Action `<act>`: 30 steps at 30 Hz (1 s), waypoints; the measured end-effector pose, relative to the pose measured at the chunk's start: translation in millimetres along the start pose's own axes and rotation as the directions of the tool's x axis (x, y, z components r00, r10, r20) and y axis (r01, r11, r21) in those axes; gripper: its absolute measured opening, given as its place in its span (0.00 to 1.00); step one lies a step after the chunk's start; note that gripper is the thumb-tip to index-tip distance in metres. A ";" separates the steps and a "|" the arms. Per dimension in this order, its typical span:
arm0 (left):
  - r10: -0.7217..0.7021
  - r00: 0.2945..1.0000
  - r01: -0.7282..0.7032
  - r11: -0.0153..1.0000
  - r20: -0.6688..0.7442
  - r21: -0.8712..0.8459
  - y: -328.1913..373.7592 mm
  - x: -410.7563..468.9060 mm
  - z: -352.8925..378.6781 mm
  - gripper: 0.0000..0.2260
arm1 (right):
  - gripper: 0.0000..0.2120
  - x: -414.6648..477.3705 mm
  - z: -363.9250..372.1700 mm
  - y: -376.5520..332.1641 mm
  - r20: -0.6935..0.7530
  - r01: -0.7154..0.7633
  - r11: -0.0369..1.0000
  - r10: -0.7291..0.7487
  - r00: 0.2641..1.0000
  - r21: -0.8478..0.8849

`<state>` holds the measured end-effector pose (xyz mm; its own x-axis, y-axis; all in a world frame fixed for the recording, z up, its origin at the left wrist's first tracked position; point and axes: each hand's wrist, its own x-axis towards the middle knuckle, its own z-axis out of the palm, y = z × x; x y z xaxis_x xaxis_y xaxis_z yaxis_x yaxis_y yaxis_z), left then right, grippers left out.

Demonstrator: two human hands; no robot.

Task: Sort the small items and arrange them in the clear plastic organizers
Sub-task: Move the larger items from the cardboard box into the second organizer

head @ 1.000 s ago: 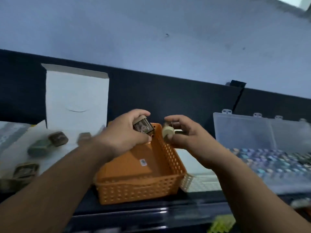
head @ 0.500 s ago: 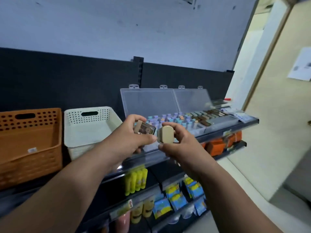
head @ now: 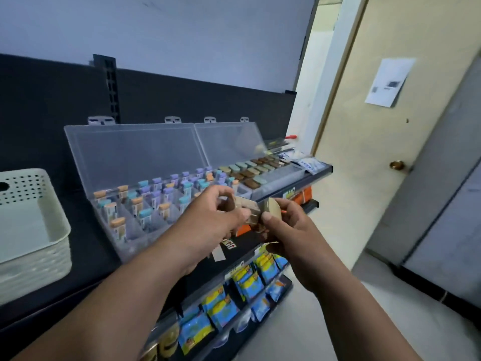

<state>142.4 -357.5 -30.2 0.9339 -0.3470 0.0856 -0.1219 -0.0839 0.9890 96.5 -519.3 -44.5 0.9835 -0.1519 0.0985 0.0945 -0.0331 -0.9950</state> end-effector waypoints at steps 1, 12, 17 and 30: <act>0.018 1.000 -0.018 1.000 -0.019 0.017 -1.7 12.1 5.2 0.14 | 0.11 8.7 -5.6 -0.1 -0.017 0.000 1.000 0.000 1.000 -0.002; 0.089 0.995 -0.082 0.986 -0.046 0.144 2.0 155.4 55.1 0.20 | 0.12 130.0 -81.2 1.7 -0.235 0.037 0.974 -0.091 0.968 -0.224; 0.083 0.996 -0.079 0.978 -0.014 0.195 -2.7 191.0 67.5 0.19 | 0.15 171.6 -110.3 13.2 -0.227 0.050 0.971 -0.104 0.968 -0.233; 0.110 0.927 0.047 0.914 -0.359 0.402 -21.4 291.8 113.5 0.18 | 0.21 335.3 -188.1 33.0 0.199 0.218 0.869 -0.142 0.970 -0.443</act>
<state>379.5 -563.0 -40.1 0.9728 0.0048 0.2317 -0.2024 -0.4690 0.8597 400.3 -757.1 -40.9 0.9710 0.0544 0.2329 0.2284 -0.4999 -0.8354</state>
